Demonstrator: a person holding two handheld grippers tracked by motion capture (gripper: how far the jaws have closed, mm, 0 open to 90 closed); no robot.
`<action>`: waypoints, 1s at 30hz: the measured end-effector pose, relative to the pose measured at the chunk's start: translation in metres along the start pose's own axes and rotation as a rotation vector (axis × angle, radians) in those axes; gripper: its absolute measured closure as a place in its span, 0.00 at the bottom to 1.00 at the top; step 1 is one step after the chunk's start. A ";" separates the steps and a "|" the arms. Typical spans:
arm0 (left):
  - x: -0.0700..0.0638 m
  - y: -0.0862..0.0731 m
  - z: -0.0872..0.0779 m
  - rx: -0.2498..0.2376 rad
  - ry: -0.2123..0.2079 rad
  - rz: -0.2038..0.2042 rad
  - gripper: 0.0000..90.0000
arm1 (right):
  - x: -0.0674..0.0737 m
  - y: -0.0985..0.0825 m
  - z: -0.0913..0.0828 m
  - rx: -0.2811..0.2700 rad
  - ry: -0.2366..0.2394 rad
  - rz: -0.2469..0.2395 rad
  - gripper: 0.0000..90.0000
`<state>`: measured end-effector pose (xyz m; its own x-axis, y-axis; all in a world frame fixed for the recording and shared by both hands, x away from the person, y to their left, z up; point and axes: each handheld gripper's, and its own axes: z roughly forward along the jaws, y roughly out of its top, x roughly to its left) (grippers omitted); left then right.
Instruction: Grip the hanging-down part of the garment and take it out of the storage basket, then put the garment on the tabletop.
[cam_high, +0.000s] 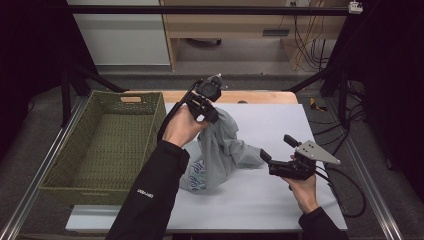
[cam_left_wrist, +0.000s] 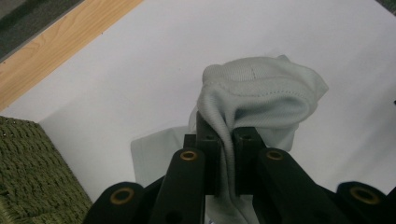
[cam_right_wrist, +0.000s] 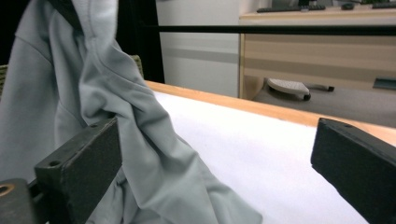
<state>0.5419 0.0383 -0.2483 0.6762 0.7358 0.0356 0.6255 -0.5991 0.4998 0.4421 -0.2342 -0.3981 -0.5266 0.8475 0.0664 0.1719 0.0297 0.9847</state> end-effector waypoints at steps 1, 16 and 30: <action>0.000 0.000 0.000 0.000 0.000 -0.003 0.93 | -0.001 -0.002 -0.001 0.004 -0.001 -0.001 0.02; 0.000 -0.012 0.019 -0.009 -0.012 0.007 0.92 | -0.018 -0.028 -0.022 0.009 0.019 0.015 0.01; -0.005 -0.033 0.057 0.017 -0.039 0.036 0.92 | -0.021 -0.037 -0.026 0.029 0.016 0.012 0.01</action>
<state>0.5400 0.0365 -0.3143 0.7131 0.7008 0.0193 0.6067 -0.6307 0.4839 0.4247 -0.2667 -0.4319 -0.5378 0.8391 0.0812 0.2022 0.0348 0.9787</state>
